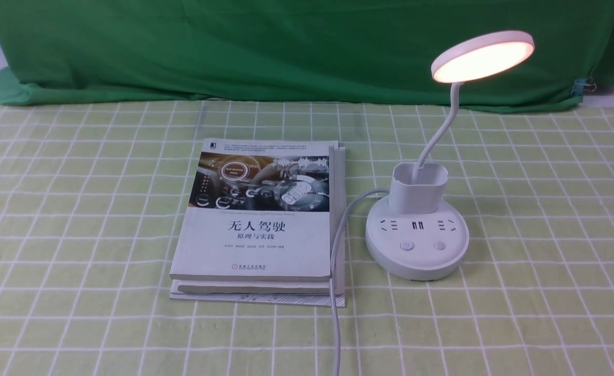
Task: Turn on the table lamp on the green coffee tablecloth with your hand.
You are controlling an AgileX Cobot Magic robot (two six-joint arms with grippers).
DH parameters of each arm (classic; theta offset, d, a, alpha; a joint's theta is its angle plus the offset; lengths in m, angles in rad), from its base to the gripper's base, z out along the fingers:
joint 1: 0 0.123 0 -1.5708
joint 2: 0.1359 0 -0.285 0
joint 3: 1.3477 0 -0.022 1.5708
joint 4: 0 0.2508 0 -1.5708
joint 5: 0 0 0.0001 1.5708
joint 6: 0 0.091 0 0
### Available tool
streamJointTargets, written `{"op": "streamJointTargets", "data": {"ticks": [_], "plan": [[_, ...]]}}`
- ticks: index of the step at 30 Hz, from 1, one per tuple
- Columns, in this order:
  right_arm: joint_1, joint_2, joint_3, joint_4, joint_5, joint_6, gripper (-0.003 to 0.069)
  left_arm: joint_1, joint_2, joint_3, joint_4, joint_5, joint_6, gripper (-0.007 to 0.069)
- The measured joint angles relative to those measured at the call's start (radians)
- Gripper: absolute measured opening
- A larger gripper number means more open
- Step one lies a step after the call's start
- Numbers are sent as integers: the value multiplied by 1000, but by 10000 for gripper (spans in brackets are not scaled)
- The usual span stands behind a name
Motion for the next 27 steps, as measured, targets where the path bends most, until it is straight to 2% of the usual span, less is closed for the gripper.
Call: {"op": "streamJointTargets", "data": {"ticks": [27], "plan": [[2,0,0,0,0,1,118,0,0,0,0,0,0,3]]}}
